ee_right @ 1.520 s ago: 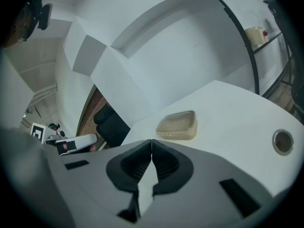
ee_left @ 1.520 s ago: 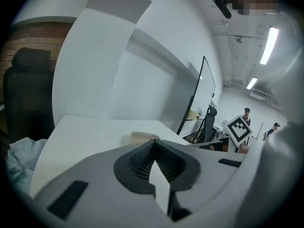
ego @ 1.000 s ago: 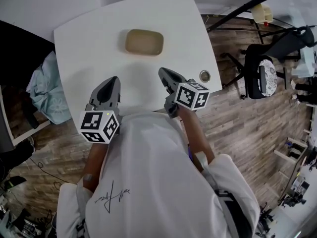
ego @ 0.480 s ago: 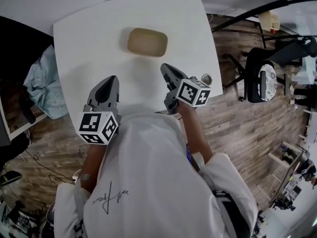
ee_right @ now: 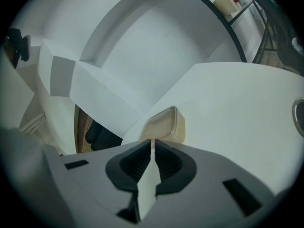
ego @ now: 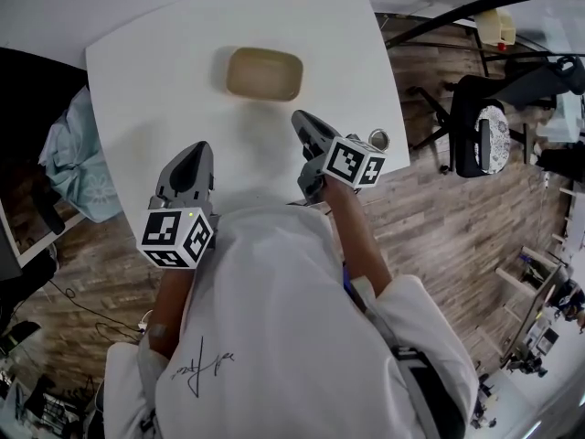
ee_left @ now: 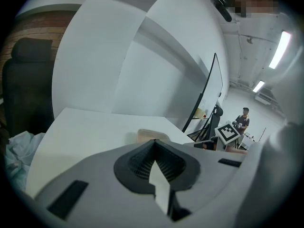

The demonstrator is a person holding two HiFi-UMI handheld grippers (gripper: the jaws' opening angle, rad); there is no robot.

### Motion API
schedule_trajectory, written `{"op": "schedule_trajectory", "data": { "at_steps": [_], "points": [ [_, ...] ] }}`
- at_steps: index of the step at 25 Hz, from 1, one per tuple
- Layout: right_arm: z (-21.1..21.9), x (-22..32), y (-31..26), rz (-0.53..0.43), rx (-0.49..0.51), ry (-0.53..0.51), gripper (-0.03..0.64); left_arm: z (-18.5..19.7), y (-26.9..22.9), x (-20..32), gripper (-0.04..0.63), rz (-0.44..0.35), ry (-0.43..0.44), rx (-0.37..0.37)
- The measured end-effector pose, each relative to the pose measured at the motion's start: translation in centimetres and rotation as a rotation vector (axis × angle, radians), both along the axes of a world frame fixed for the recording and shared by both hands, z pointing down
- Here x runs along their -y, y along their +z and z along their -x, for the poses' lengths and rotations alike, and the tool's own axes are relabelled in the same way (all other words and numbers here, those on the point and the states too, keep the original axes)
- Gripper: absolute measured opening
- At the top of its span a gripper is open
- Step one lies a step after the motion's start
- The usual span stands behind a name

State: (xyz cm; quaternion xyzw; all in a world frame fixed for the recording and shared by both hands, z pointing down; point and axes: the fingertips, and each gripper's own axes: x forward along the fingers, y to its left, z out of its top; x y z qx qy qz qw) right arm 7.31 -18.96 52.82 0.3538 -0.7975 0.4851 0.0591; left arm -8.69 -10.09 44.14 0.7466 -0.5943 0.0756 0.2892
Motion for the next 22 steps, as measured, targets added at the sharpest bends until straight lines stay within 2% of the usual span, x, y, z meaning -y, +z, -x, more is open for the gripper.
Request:
{"op": "schedule_trajectory", "data": {
  "at_steps": [4,15,22],
  "points": [
    [-0.2,0.2,0.8,0.03,0.015,0.021,0.081,0.3,-0.2,0.1,0.003,-0.013,-0.008,0.006],
    [-0.8,1.8,3.4,0.151,0.175,0.177,0.081,0.8,0.2,0.1,0.003,0.016,0.007,0.018],
    [-1.4,2.2,4.6,0.204,0.252,0.241,0.081,0.4,0.7,0.2,0.003,0.036,0.027,0.013]
  ]
}}
